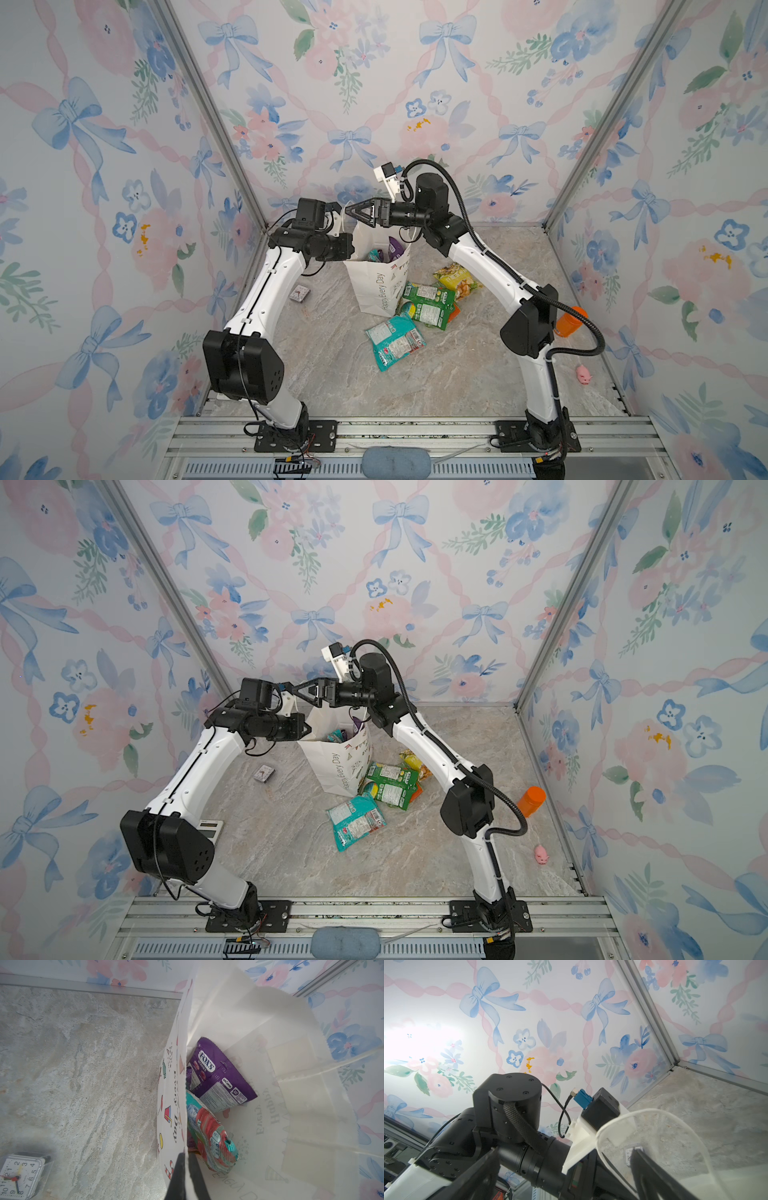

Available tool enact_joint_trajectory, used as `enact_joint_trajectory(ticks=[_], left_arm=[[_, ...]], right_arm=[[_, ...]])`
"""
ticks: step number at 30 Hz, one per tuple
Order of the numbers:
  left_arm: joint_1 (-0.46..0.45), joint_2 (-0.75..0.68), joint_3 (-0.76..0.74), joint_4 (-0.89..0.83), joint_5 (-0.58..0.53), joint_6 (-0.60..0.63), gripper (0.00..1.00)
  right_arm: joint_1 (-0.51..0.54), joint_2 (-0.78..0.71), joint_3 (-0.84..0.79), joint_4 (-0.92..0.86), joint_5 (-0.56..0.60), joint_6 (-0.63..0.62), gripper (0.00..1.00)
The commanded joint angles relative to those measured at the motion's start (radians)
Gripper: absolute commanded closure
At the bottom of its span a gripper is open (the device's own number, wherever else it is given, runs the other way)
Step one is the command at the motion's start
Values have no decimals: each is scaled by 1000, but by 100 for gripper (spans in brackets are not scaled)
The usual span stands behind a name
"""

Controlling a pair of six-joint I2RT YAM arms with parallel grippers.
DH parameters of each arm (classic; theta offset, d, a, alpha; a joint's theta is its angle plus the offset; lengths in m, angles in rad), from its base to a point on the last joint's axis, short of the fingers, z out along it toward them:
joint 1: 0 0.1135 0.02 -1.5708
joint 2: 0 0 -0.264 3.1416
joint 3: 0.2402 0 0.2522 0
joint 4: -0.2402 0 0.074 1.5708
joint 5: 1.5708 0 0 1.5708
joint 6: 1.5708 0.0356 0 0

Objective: Place the snacks into the paper bag
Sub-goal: 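Move the right gripper up and over to the green Fox's spring tea bag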

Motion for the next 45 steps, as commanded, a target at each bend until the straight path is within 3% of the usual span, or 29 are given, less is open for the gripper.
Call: enact_joint_trajectory(ticks=[1,8,13,18,26,34,40,45], left_arm=[[3,4,-6,11,12,-11,100],[2,1,-6,13,12,-11,100],[2,0,-7,16,12,-11,100],[2,-2,-7,15,11,-10,100],[-1,-1,-8,14,0,-12,100],[-3,-3,-8,15,-12,-9,100],[-6,-2,-9,15,-14,-7,100],[-5,-12,-9,14,-20,-6,100]], right_arm=[[1,36,117,120,-68,120,1],[23,25,337,-179,-10,-71,2],[25,-47,343,-418,142,-221,3],[17,-154,283,-678,387,-375,9],[-25,-516,-142,-726,627,-472,17],[-117,-895,-655,-680,700,-411,22],[-174,-1012,-922,-708,735,-351,26],[-203,-1021,-1082,-649,721,-294,34]])
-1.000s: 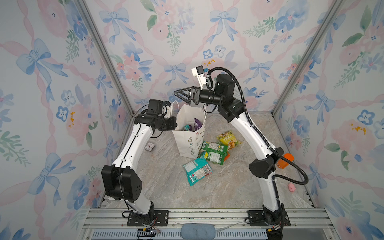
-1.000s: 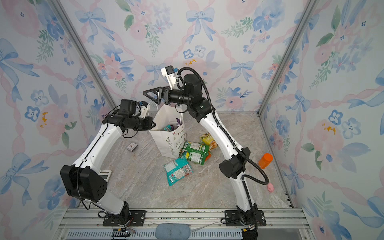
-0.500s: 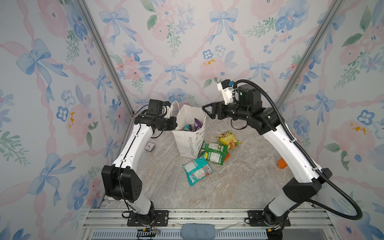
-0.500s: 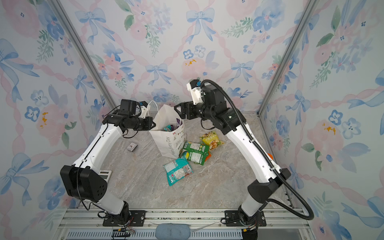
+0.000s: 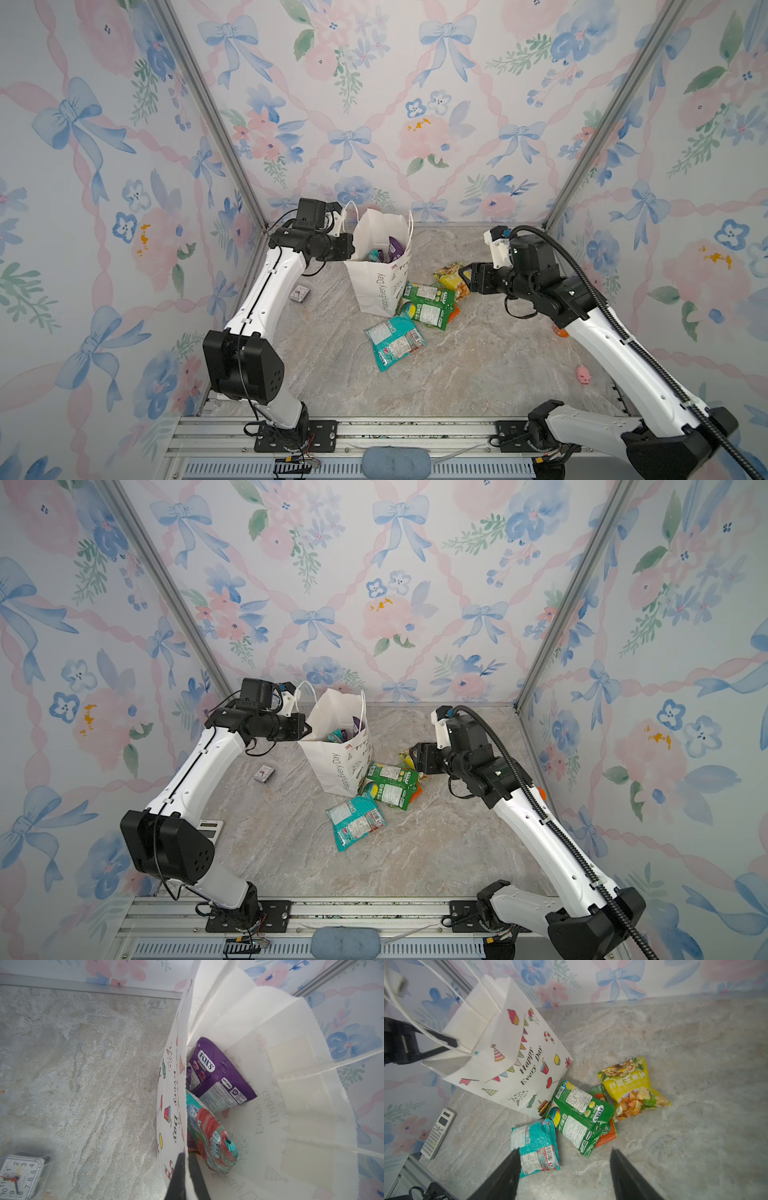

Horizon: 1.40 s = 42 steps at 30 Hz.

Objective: Place the snacks into the paper bag
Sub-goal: 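Move the right gripper up and over to the green Fox's spring tea bag, then close the right gripper on the green spring tea bag's edge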

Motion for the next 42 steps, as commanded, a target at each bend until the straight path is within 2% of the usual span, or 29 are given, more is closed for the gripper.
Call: enact_joint_trajectory(ticks=[1,5,10,19,42], left_arm=[[-3,-16,-9,14,-23,-6,100],[-3,-28,-5,13,-39,-7,100],[-2,-52,-4,19,-41,-11,100],[-2,-88,-9,32,-39,-19,100],[-2,-66,-18,33,-22,-16,100]], right_arm=[[-26,6,-85,48,-14,63,36],[-42,59,-177,118,-62,95,43],[-49,126,-250,218,-96,136,46],[-48,292,-284,341,-135,183,51],[-71,531,-307,495,-182,287,49]])
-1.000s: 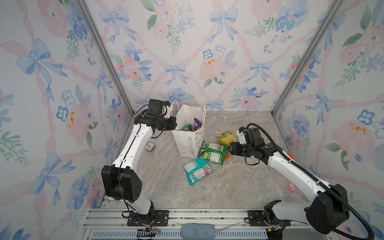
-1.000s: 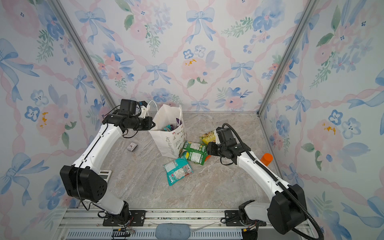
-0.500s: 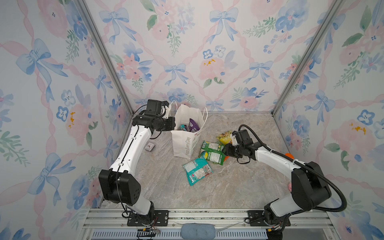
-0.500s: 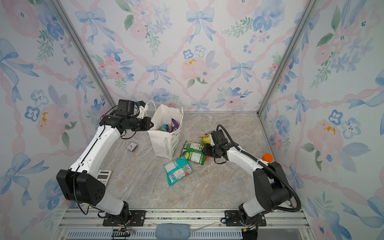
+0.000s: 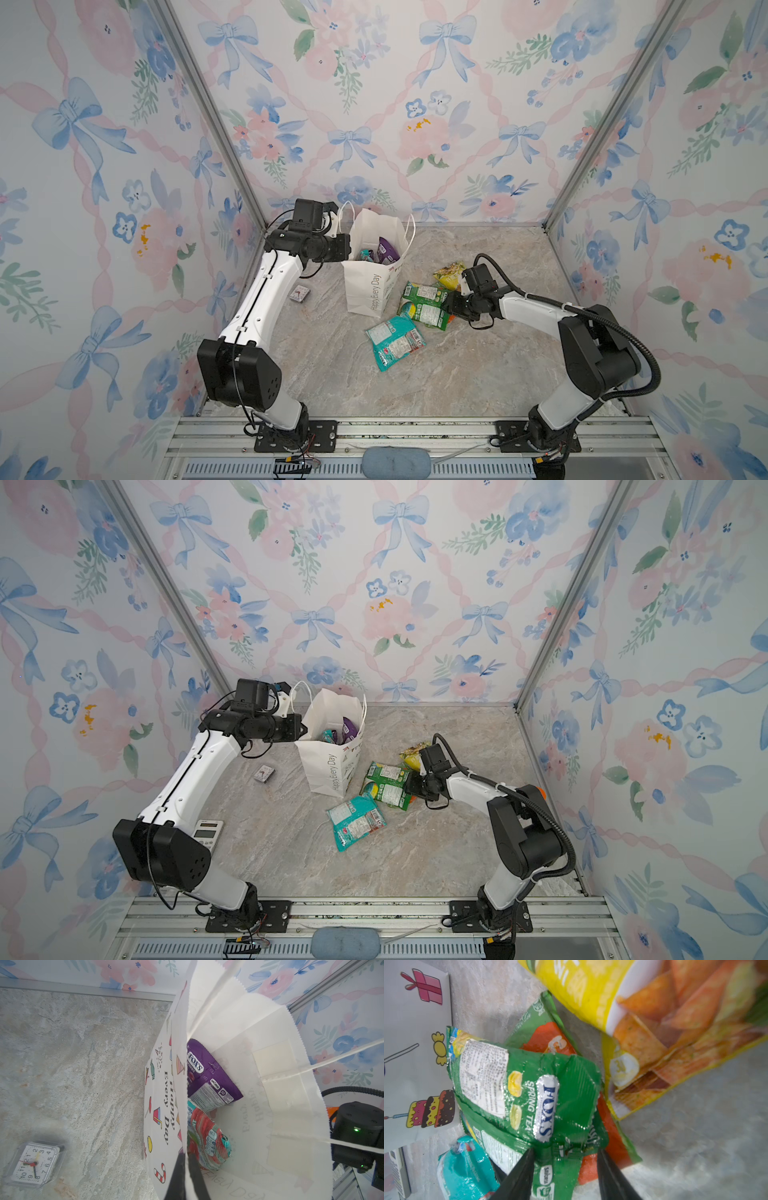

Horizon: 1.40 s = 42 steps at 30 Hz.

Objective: Place the snacks into the paper bag
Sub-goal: 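Close the right gripper on the green spring tea bag's edge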

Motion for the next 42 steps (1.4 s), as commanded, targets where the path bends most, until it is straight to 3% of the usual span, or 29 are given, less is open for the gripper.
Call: enact_joint_trajectory(ticks=[1,9,19,42], left_arm=[[-2,-22,-6,51,18,-9,100],[1,-15,-7,51,22,-8,100],[4,-11,-6,50,24,-8,100],[5,-6,-7,51,29,-9,100]], right_arm=[[-9,27,-12,54,-36,32,49],[-14,46,-17,124,-90,55,58],[-28,79,8,125,-108,66,100],[-12,-162,156,-57,-112,-40,100]])
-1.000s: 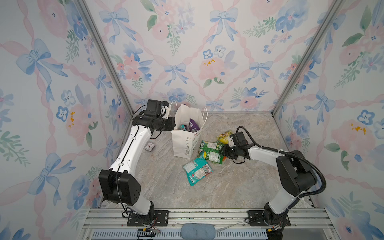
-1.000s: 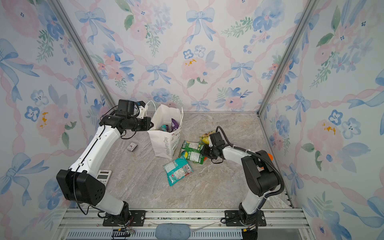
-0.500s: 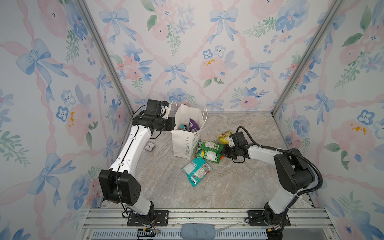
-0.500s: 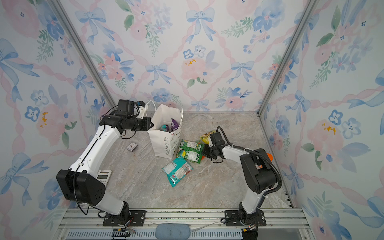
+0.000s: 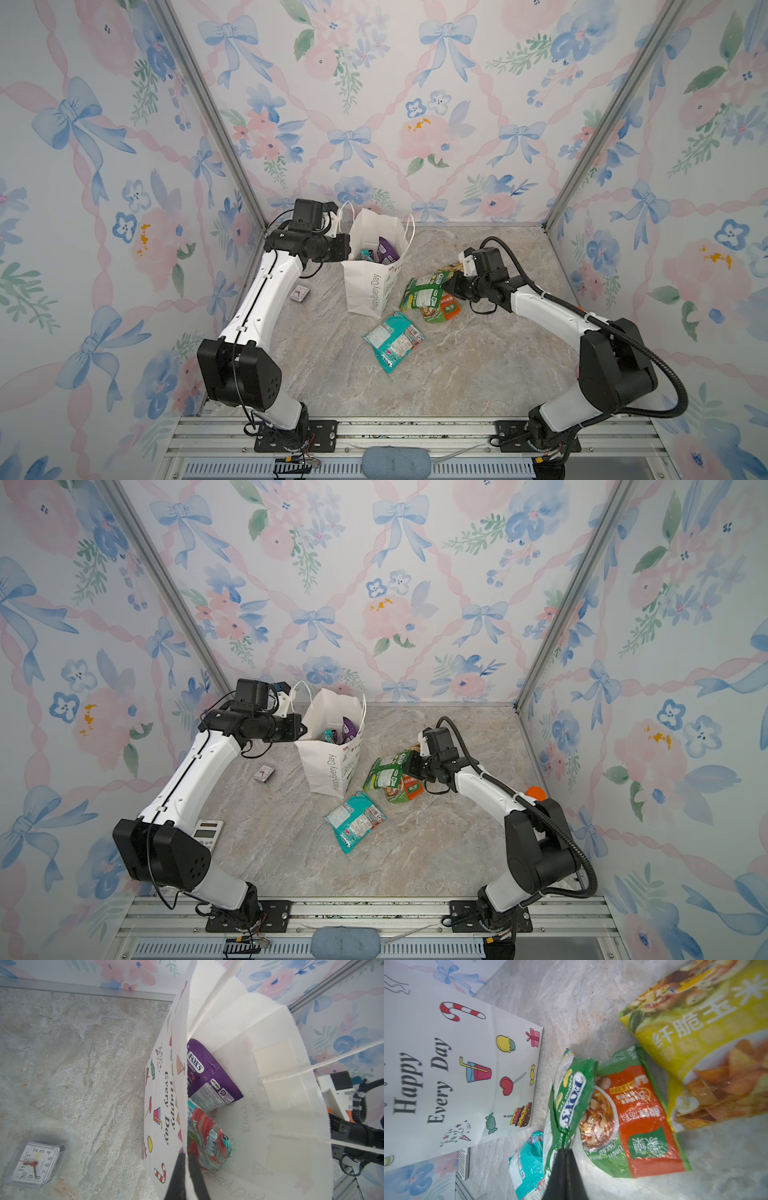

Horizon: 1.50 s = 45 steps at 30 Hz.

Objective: Place the snacks into the paper bag
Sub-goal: 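Close the right gripper on the green spring tea bag's edge, then lift and carry the green spring tea bag toward the paper bag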

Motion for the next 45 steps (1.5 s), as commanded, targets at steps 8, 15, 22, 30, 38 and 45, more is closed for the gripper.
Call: enact_joint_trajectory(ticks=[8,15,22,30,38,45], left_arm=[[4,-7,-5,49,34,-9,100],[4,-7,-4,50,37,-11,100],[4,-7,-5,51,40,-13,100],[4,-2,-4,50,40,-12,100],[3,-3,-5,50,42,-13,100],[3,-1,-4,49,46,-12,100]], right_arm=[[56,-78,134,-126,-10,-87,100],[94,-113,217,-223,0,-148,100],[153,-133,309,-352,64,-226,100],[228,-179,377,-415,93,-244,100],[315,-215,452,-450,115,-235,100],[400,-217,511,-448,144,-216,100]])
